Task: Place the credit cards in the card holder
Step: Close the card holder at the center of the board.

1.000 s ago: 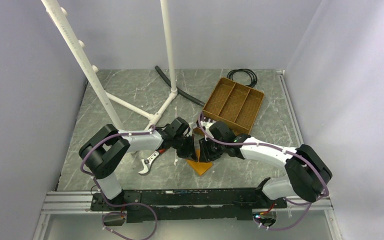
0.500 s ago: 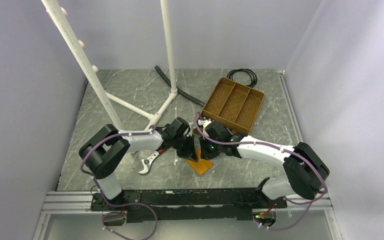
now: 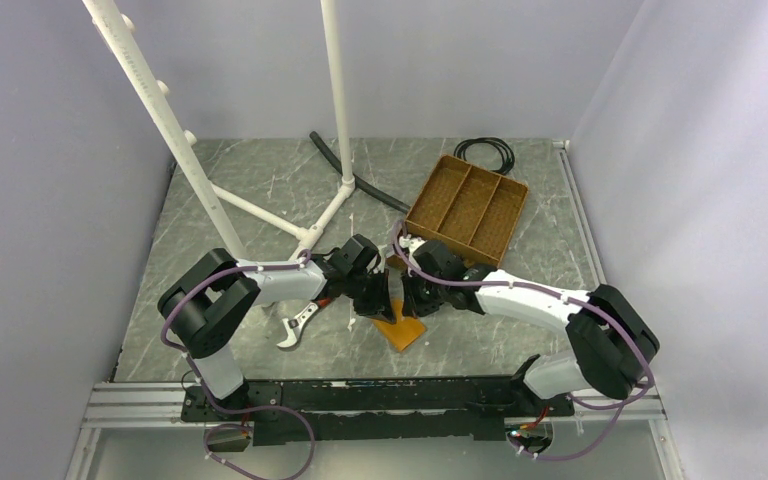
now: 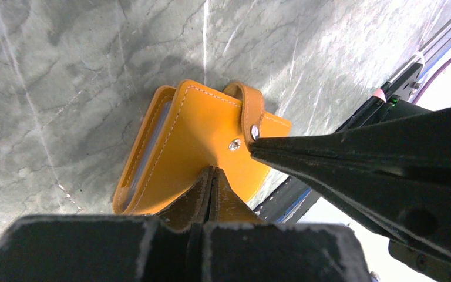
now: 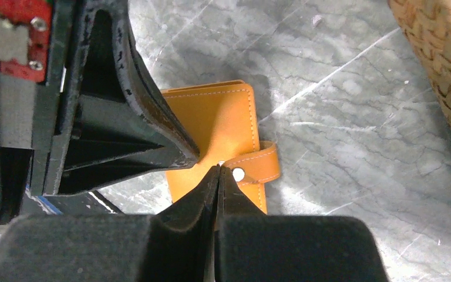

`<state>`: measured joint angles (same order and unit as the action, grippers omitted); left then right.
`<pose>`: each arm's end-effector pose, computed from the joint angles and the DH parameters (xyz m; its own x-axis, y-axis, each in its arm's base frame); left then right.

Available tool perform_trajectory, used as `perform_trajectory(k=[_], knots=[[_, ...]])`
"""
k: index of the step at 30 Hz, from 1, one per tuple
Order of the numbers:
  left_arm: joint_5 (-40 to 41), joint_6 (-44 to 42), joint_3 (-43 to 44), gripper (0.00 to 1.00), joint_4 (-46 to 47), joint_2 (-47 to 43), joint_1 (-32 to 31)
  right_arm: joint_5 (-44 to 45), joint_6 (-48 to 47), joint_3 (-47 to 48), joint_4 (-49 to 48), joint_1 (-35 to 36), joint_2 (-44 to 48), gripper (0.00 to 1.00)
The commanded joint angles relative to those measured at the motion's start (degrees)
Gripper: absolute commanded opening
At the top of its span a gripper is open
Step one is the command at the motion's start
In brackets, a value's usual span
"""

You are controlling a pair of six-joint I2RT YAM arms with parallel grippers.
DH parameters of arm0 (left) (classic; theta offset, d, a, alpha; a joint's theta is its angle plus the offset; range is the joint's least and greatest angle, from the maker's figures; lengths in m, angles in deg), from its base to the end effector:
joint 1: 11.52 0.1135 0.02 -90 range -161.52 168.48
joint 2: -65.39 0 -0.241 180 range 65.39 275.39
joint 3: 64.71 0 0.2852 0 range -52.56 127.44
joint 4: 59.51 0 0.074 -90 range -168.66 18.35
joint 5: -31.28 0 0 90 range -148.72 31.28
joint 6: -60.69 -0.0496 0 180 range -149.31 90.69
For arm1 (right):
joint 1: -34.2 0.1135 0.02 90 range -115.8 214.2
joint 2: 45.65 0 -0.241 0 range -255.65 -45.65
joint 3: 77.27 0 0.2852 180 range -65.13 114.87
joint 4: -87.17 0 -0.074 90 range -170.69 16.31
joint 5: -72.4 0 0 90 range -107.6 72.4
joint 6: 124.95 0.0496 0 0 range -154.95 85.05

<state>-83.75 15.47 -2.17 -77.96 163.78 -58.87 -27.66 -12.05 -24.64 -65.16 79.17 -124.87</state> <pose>0.2256 -0.2759 0.0883 -0.9778 0.1195 -0.1722 0.2042 0.7276 -0.6549 0.2073 0.2194 0.1229 -0.8279 -0.2854 -0.4829 -0.4841 0.7985 0.3579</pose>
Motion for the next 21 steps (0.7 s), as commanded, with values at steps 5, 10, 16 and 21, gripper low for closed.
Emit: perform_trajectory(k=[5, 10, 16, 21], knots=[[1.16, -0.41, -0.73, 0.0, -2.12, 0.26, -1.14, 2.56, -1.8, 0.14, 0.93, 0.08, 4.75, 0.24], [0.99, -0.3, -0.58, 0.0, -1.73, 0.65, -1.27, 11.35, -3.34, 2.55, 4.17, 5.38, 2.08, 0.35], [1.14, -0.05, -0.9, 0.0, -1.87, 0.31, -1.29, 16.51, -3.53, 2.62, 3.38, 8.14, -0.18, 0.36], [1.13, 0.01, -0.91, 0.0, -1.87, 0.29, -1.34, 18.26, -4.41, 3.33, 2.81, 9.12, -1.51, 0.35]])
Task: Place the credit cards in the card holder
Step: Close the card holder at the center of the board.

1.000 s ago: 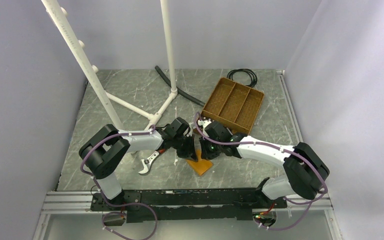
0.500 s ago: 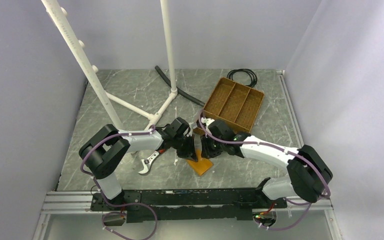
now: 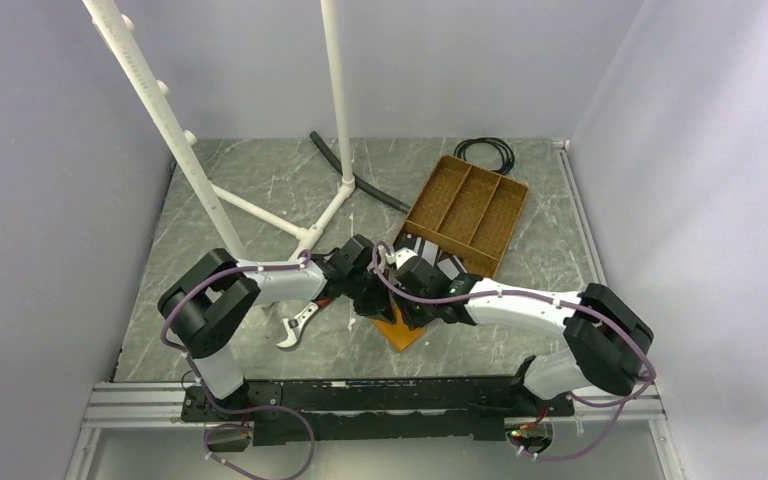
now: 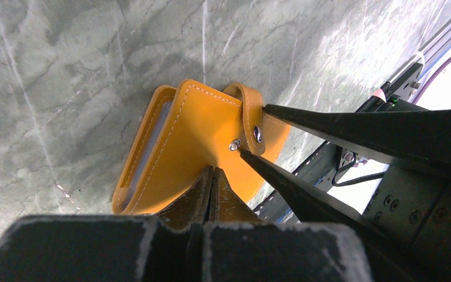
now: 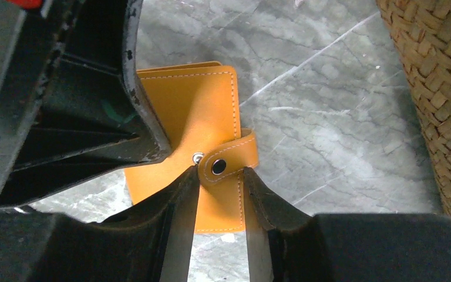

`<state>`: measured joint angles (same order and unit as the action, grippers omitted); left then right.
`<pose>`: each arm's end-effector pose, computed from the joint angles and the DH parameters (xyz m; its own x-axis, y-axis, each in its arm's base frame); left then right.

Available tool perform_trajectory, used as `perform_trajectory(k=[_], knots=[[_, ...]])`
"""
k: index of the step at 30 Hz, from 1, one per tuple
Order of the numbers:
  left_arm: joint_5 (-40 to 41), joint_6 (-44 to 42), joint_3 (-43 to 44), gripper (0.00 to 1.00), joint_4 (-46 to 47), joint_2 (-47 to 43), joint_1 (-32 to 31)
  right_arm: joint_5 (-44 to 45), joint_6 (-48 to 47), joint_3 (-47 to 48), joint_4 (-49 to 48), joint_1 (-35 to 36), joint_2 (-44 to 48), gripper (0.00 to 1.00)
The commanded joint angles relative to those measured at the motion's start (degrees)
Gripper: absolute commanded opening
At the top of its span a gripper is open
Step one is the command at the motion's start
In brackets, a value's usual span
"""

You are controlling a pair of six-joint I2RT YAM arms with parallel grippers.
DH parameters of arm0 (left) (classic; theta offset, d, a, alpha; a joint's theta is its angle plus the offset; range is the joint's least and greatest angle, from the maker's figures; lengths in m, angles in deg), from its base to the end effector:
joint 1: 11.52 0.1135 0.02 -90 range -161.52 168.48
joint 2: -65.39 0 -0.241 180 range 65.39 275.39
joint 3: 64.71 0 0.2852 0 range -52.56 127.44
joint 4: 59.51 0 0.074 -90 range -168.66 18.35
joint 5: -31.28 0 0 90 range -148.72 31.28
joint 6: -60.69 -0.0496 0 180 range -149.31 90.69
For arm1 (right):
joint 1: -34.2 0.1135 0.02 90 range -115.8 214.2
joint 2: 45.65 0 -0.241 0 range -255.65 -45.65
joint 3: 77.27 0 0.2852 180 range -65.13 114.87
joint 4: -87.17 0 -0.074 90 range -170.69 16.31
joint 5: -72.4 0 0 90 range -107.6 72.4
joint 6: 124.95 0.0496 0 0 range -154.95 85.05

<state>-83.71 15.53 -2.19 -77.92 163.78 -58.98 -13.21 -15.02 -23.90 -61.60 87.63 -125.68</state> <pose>0.2251 -0.2763 0.0882 -0.9777 0.1202 -0.1721 0.2047 0.7275 -0.6549 0.1811 0.2377 0.1183 -0.7391 -0.4259 -0.5218 -0.5580 0.8211 0.1202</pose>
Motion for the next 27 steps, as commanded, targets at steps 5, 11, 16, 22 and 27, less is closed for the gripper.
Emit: perform_trajectory(k=[5, 11, 16, 22, 27], knots=[[1.15, -0.03, -0.79, 0.0, -2.0, 0.33, -1.26, 4.56, -1.81, 3.19, -1.24, 0.97, -0.7, 0.32], [1.01, -0.02, -0.81, 0.0, -1.83, 0.39, -1.31, 4.07, -1.76, 3.63, -1.21, 0.98, 0.38, 0.28], [1.0, -0.02, -0.75, 0.0, -1.81, 0.58, -1.44, 3.43, -1.82, 3.61, -1.14, 0.98, 0.61, 0.25], [0.99, -0.02, -0.8, 0.0, -1.74, 0.48, -1.42, 2.76, -1.75, 4.22, -1.04, 0.89, 0.92, 0.25], [1.09, -0.02, -0.8, 0.0, -1.76, 0.4, -1.52, 2.48, -1.56, 3.96, -1.16, 0.89, 0.87, 0.21]])
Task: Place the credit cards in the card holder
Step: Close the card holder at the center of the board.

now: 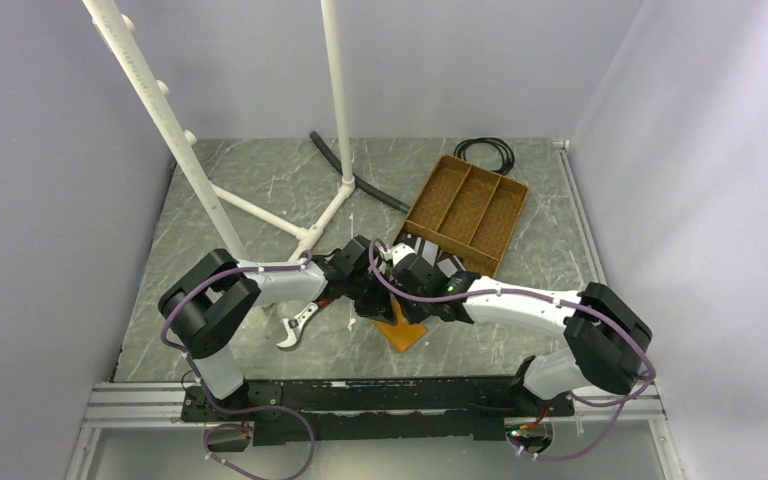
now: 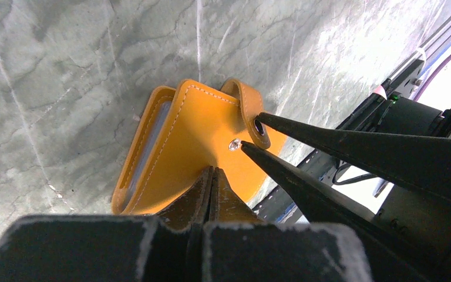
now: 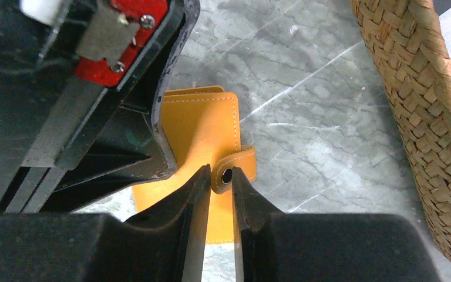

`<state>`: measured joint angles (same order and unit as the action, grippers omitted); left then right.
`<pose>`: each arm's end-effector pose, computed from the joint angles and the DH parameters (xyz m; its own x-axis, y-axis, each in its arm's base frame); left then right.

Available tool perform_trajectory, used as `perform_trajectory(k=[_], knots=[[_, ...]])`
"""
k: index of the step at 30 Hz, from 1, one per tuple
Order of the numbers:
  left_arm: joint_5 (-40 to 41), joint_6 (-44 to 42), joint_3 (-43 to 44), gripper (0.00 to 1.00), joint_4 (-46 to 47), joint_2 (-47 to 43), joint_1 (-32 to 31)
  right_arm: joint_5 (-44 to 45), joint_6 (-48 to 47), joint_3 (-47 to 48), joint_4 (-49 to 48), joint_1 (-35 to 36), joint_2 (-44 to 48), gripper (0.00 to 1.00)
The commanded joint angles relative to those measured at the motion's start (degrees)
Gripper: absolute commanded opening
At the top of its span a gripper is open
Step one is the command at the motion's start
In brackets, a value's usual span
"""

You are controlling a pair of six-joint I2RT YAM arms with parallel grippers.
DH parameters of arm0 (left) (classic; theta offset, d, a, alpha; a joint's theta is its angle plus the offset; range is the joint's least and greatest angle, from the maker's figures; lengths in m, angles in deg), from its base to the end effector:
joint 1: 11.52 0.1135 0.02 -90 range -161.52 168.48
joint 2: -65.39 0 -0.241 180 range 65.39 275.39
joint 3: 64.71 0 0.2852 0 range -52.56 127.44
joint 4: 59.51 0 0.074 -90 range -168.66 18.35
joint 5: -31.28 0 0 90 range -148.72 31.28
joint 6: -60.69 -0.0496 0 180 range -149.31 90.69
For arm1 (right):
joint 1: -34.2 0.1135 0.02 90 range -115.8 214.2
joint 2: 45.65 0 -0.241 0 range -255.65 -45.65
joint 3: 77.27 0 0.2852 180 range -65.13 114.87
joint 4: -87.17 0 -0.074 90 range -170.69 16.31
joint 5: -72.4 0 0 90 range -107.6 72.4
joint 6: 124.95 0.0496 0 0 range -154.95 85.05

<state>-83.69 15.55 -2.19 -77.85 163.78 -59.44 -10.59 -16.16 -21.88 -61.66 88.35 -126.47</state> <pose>0.2229 -0.2781 0.0883 -0.9766 0.1275 -0.1730 0.2107 0.7254 -0.6552 0.1847 0.2453 0.1261 -0.7093 -0.4359 -0.5540 -0.5669 0.8198 0.0809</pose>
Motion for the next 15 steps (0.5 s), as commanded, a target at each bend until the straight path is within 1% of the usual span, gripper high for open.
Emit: perform_trajectory(k=[1, 5, 8, 12, 15], knots=[[1.07, -0.04, -0.8, 0.0, -1.8, 0.4, -1.04, -0.17, -0.42, 1.85, -1.1, 0.17, 1.59, 0.21], [1.14, -0.04, -0.8, 0.0, -2.01, 0.4, -1.18, 0.22, -0.06, 1.59, -0.86, 0.17, 1.54, 0.16], [1.26, -0.12, -0.63, 0.0, -2.22, 0.4, -1.15, -0.18, 0.46, 1.41, -0.97, 0.04, 1.99, 0.07], [1.32, -0.19, -0.79, 0.0, -2.2, 0.44, -1.17, -3.31, 1.42, 0.47, -1.84, -0.85, 3.02, 0.0], [1.33, -0.38, -0.54, 0.0, -2.46, 0.49, -1.12, -7.62, 2.08, -1.07, -3.36, -2.76, 3.86, 0.0]])
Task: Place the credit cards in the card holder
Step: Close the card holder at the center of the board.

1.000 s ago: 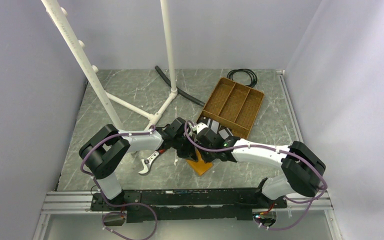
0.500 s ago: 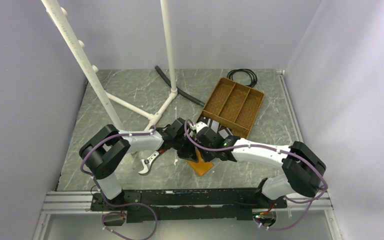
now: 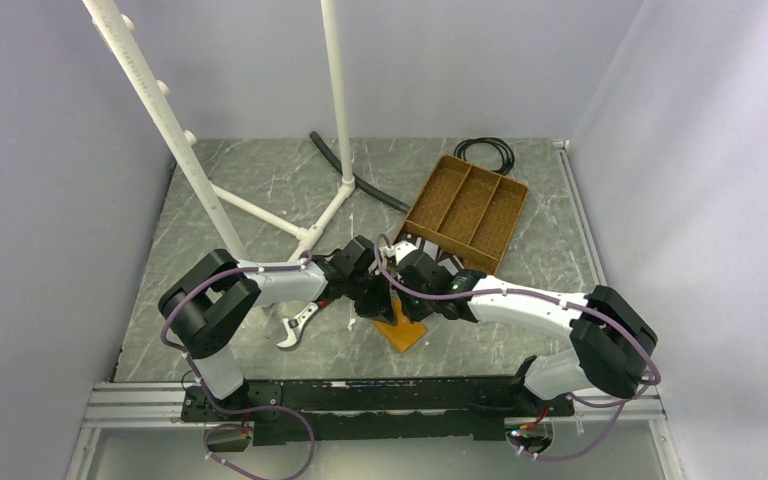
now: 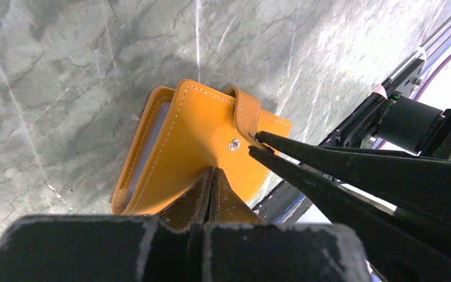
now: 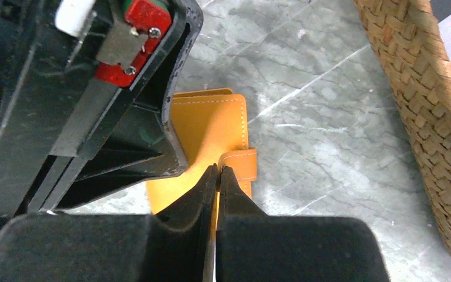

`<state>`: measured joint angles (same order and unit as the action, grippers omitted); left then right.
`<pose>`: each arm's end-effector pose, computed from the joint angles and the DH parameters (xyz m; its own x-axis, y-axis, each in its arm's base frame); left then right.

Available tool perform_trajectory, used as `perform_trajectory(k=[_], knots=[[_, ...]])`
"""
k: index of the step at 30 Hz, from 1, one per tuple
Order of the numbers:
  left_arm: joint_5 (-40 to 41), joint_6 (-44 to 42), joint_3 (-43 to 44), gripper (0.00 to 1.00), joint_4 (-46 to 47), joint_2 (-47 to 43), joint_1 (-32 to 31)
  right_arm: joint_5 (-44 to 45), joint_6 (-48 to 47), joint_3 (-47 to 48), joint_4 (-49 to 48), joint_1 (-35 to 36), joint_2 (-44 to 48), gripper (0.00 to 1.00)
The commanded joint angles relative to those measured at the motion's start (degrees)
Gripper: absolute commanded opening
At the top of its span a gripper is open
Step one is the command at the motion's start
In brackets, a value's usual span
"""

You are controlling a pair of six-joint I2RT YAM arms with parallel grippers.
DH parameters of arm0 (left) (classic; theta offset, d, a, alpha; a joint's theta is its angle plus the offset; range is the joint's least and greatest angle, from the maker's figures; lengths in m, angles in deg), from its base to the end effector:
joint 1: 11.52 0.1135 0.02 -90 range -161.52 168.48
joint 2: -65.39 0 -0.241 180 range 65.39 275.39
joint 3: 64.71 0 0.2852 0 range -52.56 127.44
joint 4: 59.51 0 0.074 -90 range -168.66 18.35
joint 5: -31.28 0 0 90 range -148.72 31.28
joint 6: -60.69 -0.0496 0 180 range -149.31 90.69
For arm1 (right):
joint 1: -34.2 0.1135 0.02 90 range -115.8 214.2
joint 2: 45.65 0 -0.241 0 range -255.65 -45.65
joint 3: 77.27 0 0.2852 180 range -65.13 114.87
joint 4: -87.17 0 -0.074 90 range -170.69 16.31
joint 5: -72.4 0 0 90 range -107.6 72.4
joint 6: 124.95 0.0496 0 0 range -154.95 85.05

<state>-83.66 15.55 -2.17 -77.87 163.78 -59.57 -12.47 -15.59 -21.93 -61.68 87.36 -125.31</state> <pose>0.2224 -0.2787 0.0884 -0.9763 0.1294 -0.1733 0.2124 0.7252 -0.6550 0.1874 0.2427 0.1315 -0.7202 -0.4106 -0.5592 -0.5596 0.8202 0.1184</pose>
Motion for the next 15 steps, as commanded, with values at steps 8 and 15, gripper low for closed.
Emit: perform_trajectory(k=[8, 15], knots=[[1.31, -0.64, -0.23, 0.0, -2.77, 0.65, -1.03, -15.19, 0.32, -2.81, -3.97, -6.01, 1.47, 0.0], [1.37, -0.96, 0.21, 0.0, -3.22, 0.89, -1.0, -13.11, -0.44, -1.98, -2.2, -5.6, -1.11, 0.0]])
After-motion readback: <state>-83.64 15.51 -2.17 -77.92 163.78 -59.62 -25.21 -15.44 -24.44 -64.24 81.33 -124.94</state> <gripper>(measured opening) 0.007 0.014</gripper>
